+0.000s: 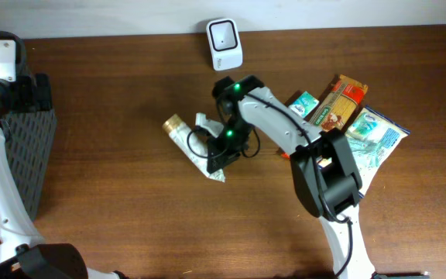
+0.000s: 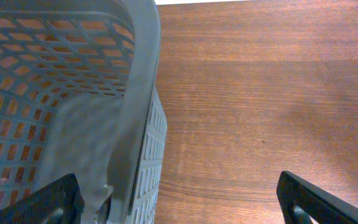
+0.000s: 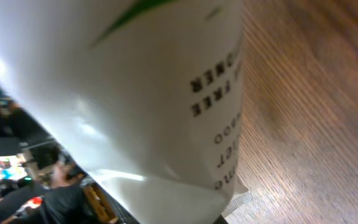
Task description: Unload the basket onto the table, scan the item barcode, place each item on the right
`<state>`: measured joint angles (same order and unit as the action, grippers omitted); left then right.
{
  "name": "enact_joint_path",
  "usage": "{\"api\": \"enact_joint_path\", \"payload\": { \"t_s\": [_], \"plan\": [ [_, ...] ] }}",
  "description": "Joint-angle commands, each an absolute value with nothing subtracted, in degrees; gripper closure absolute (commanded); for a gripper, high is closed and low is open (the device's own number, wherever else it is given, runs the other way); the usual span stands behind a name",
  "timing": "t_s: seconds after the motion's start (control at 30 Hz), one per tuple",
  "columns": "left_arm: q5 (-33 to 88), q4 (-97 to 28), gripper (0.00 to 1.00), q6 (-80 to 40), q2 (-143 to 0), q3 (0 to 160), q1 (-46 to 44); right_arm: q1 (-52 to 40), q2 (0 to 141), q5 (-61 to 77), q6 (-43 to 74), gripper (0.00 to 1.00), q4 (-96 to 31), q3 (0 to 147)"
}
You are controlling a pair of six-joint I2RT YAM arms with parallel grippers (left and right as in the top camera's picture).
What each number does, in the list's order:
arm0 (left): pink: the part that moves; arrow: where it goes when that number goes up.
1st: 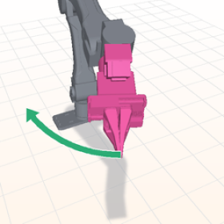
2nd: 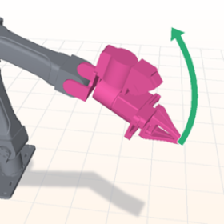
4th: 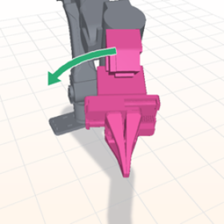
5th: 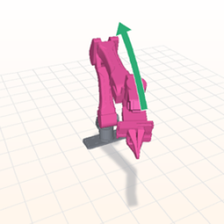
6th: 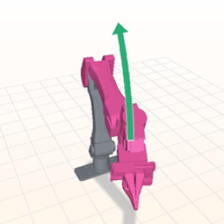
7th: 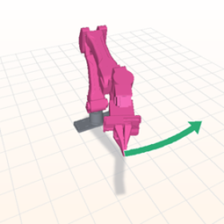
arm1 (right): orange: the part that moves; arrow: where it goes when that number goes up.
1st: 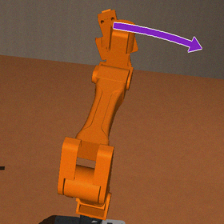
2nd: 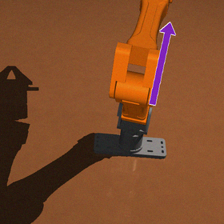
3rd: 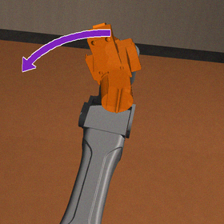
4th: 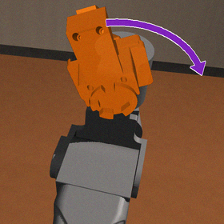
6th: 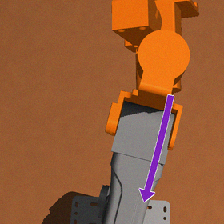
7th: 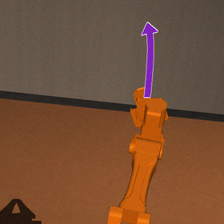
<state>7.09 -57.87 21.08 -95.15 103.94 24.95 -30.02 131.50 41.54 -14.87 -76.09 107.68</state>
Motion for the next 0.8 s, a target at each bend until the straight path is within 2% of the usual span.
{"api": "enact_joint_path", "payload": {
  "t_s": [0.0, 0.1, 0.2, 0.3, 0.33, 0.4, 0.77],
  "plan": [
    [7.53, -57.91, 0.01, 21.98, -95.15, 104.18, 25.30, -29.17, 129.73, 55.77, -19.79, 0.96, -76.09, 105.01],
    [7.53, -57.91, 0.01, 21.98, -95.15, 104.18, 25.30, -29.21, 129.80, 60.90, -21.65, 0.96, -75.48, 100.75],
    [7.53, -57.91, 0.01, 21.98, -95.15, 104.18, 25.30, -29.10, 129.80, 59.00, -20.82, 0.95, -71.61, 97.49],
    [7.53, -57.91, 0.01, 22.00, -95.15, 104.18, 25.30, -29.10, 129.82, 47.75, -12.88, 0.78, -66.74, 97.17],
    [7.53, -57.91, 0.01, 21.98, -95.15, 104.18, 25.30, -29.10, 129.82, 46.19, -12.53, 0.70, -66.30, 97.17],
    [7.53, -57.91, 0.01, 21.98, -95.15, 104.18, 25.30, -29.04, 129.84, 44.91, -12.45, 0.61, -65.80, 97.17],
    [7.53, -57.91, 0.01, 21.98, -95.15, 104.18, 25.30, -25.32, 129.86, 32.40, -10.22, 0.55, -64.20, 97.17]
  ]
}}
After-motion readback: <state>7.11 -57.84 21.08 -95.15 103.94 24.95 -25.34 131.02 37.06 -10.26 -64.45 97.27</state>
